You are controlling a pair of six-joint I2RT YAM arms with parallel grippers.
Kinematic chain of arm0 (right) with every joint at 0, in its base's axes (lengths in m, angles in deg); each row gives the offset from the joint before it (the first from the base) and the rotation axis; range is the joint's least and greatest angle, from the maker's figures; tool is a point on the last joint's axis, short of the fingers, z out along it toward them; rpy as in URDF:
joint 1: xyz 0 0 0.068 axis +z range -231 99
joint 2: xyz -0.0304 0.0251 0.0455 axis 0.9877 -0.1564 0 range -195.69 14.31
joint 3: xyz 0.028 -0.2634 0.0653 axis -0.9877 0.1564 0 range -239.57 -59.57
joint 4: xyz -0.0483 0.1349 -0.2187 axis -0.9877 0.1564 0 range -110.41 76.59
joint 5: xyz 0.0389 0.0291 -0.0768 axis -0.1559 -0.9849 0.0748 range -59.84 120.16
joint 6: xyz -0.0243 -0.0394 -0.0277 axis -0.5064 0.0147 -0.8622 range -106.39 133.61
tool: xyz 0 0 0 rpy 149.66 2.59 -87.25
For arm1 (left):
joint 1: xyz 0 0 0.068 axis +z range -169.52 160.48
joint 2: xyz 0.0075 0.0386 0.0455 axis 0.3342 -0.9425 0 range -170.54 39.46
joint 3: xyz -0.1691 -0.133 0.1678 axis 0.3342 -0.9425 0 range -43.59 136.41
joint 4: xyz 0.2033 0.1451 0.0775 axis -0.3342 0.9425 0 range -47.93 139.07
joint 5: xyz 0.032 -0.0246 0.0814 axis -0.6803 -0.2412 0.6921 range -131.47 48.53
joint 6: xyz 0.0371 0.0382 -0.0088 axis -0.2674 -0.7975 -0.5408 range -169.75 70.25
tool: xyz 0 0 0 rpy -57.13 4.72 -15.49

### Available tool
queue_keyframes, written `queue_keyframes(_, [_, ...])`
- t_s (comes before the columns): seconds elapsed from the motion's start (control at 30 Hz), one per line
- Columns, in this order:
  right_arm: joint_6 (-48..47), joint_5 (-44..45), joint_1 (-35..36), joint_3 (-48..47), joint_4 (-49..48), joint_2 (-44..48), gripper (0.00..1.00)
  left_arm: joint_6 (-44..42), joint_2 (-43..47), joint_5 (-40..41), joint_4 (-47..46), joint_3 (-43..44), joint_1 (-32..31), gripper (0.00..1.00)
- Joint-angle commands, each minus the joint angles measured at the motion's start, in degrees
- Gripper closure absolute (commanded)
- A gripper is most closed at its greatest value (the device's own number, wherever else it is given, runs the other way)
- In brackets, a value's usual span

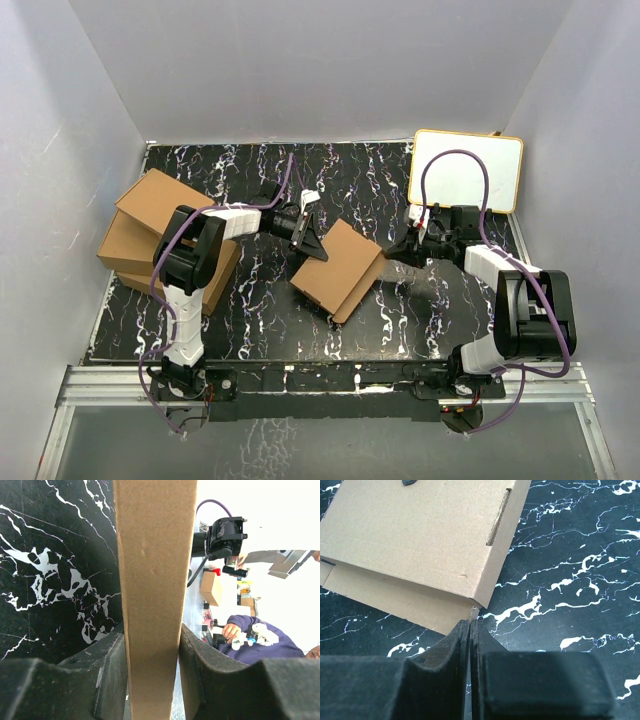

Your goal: Fold the paper box

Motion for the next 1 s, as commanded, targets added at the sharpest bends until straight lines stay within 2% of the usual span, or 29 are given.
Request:
queue_keyframes(0.0, [1.21,-3.67,0.59,-2.06,-1.75,1.82,0.92,2.7,0.56,3.57,-1.87,0.42,1.67,0.98])
queue_keyframes(0.3, [0.08,1.66,4.09,-4.33,1.2,1.46,0.92,2.26,0.1,4.56,1.76,2.75,1.67,0.98])
queue_keyframes(0.6, [1.08,3.64,5.27,-6.13,2.45,-0.49,0.92,-1.94,-0.6,5.76,7.78,5.55,1.58,0.99])
queue_keyframes(0.97, [2.45,6.54,7.33,-9.35,4.94,-3.92,0.92,-11.44,-2.42,11.74,22.77,12.19,-0.42,0.99])
